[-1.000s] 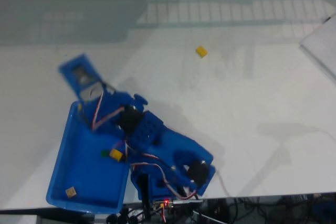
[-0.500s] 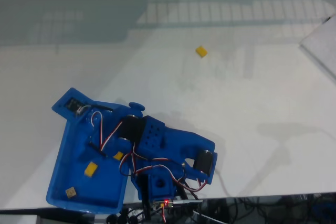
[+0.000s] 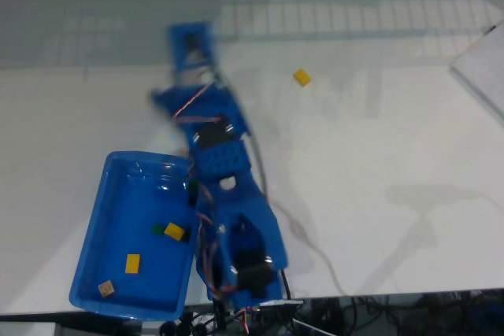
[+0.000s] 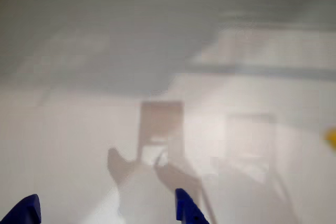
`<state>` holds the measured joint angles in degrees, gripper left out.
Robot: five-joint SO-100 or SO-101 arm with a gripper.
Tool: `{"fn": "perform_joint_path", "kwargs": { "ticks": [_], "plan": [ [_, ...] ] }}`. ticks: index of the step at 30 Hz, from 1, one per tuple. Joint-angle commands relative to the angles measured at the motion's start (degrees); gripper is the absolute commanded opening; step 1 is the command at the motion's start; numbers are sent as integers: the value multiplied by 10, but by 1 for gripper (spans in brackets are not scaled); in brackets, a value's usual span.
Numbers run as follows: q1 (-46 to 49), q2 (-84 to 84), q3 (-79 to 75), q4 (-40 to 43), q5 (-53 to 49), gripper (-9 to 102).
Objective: Pick up all the lego then put into the bin
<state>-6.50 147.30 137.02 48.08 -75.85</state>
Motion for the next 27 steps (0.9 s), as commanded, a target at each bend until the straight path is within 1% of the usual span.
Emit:
{"fn": "perform_joint_path", "kwargs": {
  "ticks": [1, 4, 7, 14, 17, 24, 27],
  "plan": [
    [140, -60, -10, -76, 5, 33],
    [207, -134, -9, -134, 31, 32],
    [252, -198, -9, -190, 43, 32],
    [301, -320, -18, -316, 78, 31],
    [315, -382, -57, -323, 116, 31],
    [321, -549, -208, -314, 229, 30],
    [316, -594, -257, -286, 246, 29]
  ]
}}
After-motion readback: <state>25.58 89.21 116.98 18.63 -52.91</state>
